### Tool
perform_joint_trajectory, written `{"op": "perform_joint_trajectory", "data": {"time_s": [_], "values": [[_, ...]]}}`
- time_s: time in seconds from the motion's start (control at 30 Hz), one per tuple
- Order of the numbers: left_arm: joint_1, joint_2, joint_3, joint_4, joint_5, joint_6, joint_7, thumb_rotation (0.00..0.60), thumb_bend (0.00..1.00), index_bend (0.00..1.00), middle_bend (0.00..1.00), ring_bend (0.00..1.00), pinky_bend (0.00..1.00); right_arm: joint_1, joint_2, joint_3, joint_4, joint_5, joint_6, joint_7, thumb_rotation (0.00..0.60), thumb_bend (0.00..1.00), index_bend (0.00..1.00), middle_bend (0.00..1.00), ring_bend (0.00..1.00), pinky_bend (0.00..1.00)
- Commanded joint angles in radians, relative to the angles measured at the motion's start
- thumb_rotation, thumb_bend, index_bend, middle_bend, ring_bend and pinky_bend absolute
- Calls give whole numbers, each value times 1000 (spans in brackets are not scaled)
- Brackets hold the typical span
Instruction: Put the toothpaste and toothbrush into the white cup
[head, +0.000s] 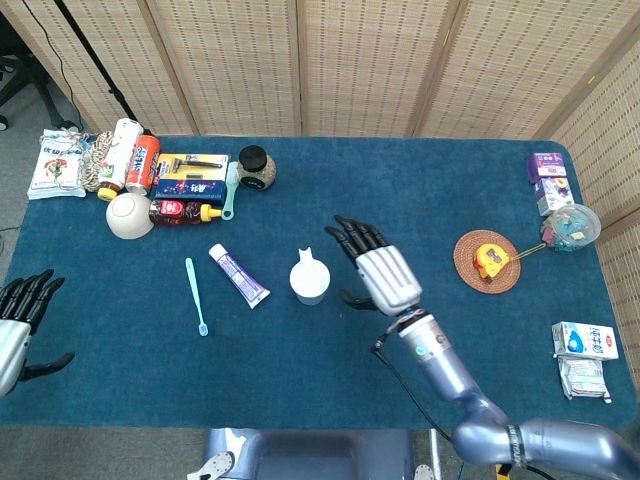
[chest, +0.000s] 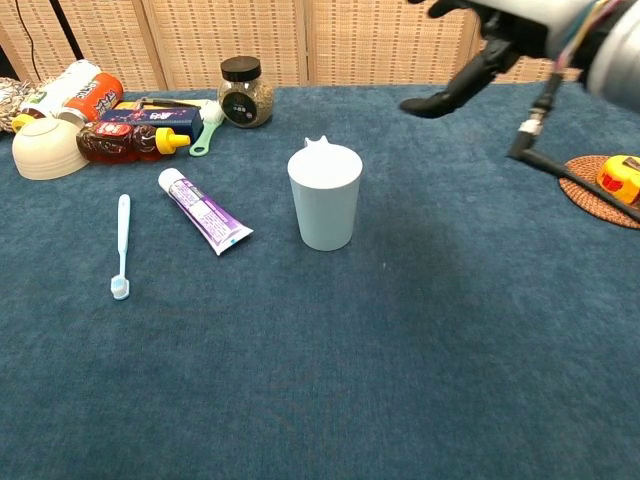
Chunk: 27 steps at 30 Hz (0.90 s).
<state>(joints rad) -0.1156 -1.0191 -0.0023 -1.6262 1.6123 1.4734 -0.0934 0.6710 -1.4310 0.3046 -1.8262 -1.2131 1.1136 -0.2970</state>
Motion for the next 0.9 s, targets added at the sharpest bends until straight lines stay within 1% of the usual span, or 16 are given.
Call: {"op": "perform_joint_trajectory", "data": {"time_s": [0.03,0.07,0.2,0.27,0.37,0.47,0.5,0.57,0.6,0.7,0.9], "values": [[-46,-6,-20,29,2,-46,5,600,0,0,0,0,0,-107,133,-67,-69,-86,86,35,600,265,0,0,0,40],[-66,-9,-26,40,9,-65,6,600,0,0,0,0,0,-137,166,-89,-73,-117,112,52,600,244,0,0,0,37],[-140,-23,-40,76,50,-130,12,600,0,0,0,0,0,-238,253,-160,-62,-211,208,132,600,44,0,0,0,15],[-175,-32,-44,93,72,-160,9,600,0,0,0,0,0,-281,282,-192,-50,-236,247,155,600,2,0,0,0,3],[-249,-63,-54,134,121,-211,16,600,0,0,0,0,0,-361,330,-253,-24,-275,313,182,600,0,0,0,0,0],[-327,-108,-65,167,167,-261,36,600,0,0,0,0,0,-439,352,-296,6,-284,379,226,600,0,0,0,0,0],[-359,-132,-72,180,171,-296,52,600,1,0,0,0,0,-469,353,-312,21,-294,410,245,600,0,0,0,0,0],[-396,-168,-80,201,170,-333,81,600,6,0,0,0,0,-502,347,-330,46,-308,440,269,600,0,0,0,0,0],[-428,-201,-82,219,175,-370,104,600,9,0,0,0,0,-526,341,-340,59,-310,457,285,600,0,0,0,0,0],[-478,-269,-88,261,161,-428,155,600,22,0,0,0,0,-563,323,-348,90,-319,491,309,600,0,0,0,0,0],[-551,-397,-102,336,116,-518,251,600,46,0,0,0,12,-607,297,-348,138,-320,521,348,600,0,0,0,0,0]]}}
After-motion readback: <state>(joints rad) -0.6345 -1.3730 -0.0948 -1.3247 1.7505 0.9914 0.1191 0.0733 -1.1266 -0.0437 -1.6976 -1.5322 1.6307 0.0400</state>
